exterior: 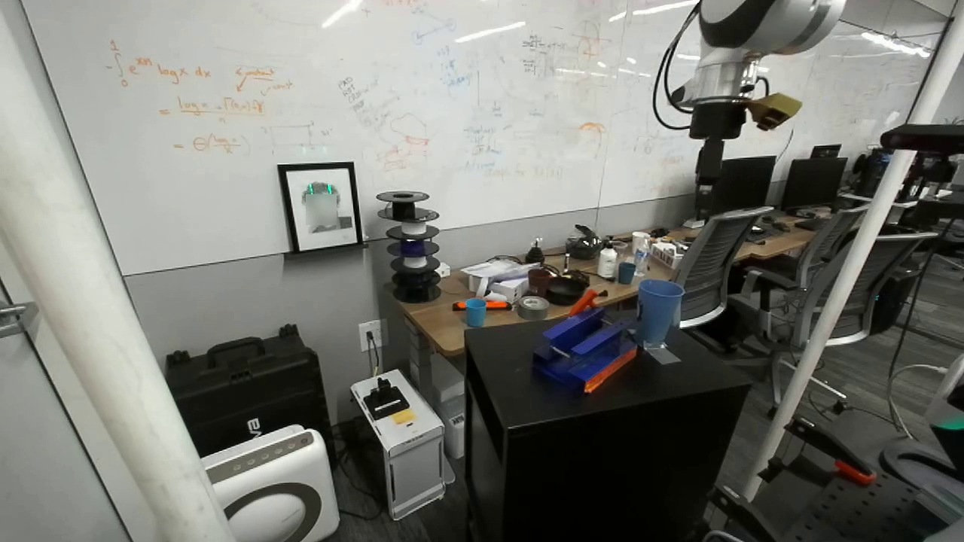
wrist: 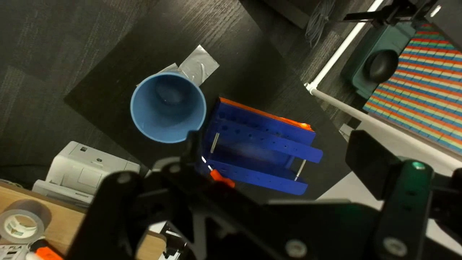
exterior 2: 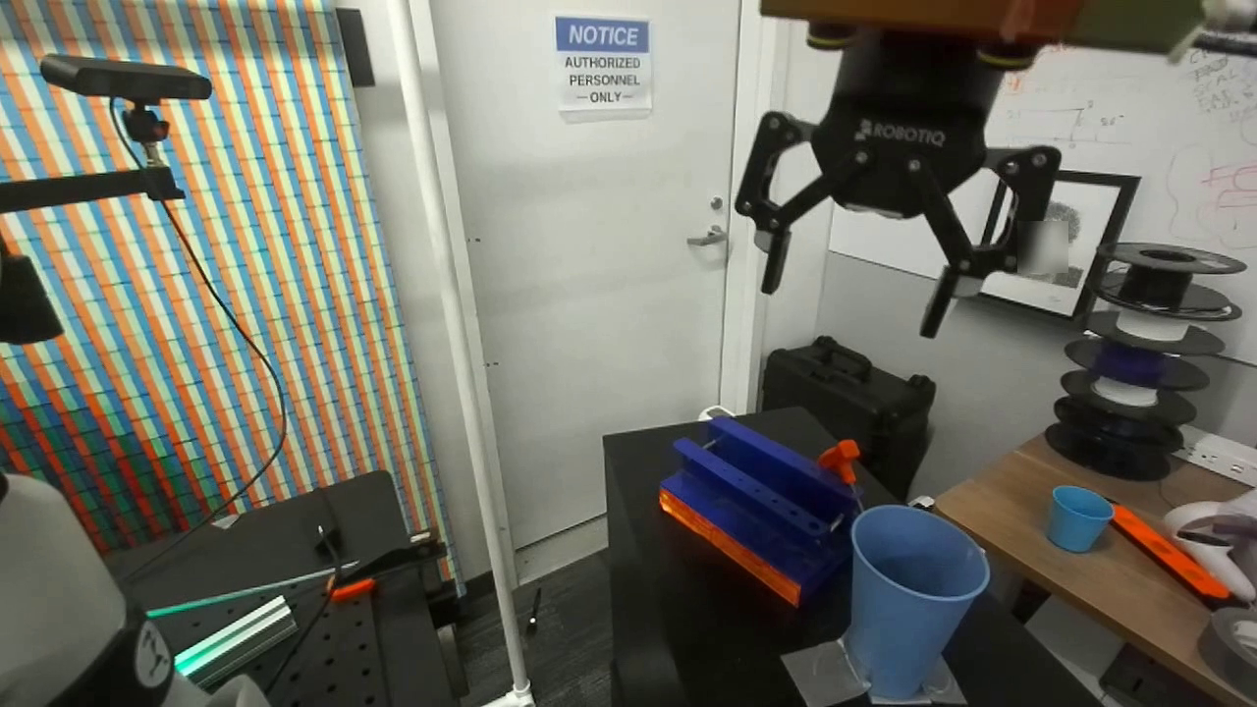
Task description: Pick up the orange object and put it in the blue cup.
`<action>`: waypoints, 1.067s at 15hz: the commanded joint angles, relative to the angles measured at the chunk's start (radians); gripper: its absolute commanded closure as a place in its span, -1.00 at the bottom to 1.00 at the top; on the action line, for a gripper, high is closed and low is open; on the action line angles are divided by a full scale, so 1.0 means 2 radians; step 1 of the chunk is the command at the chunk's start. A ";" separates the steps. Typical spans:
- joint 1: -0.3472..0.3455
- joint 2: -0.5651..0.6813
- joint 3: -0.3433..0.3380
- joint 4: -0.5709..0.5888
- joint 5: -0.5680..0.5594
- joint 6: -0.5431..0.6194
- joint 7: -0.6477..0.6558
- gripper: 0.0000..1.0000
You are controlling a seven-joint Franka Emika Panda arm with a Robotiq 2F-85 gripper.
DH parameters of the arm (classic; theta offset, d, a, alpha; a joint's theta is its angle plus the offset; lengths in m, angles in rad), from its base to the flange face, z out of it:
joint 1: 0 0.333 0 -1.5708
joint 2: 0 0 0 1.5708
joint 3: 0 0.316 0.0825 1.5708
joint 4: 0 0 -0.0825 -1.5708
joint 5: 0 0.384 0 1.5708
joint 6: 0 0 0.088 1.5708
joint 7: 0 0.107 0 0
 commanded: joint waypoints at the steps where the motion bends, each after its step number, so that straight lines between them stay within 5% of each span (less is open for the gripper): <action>1: -0.034 0.122 0.041 0.104 0.010 -0.008 -0.024 -1.00; 8: -0.063 0.260 0.117 0.223 -0.042 -0.036 -0.021 -1.00; 16: -0.055 0.356 0.153 0.293 -0.122 -0.051 -0.024 -1.00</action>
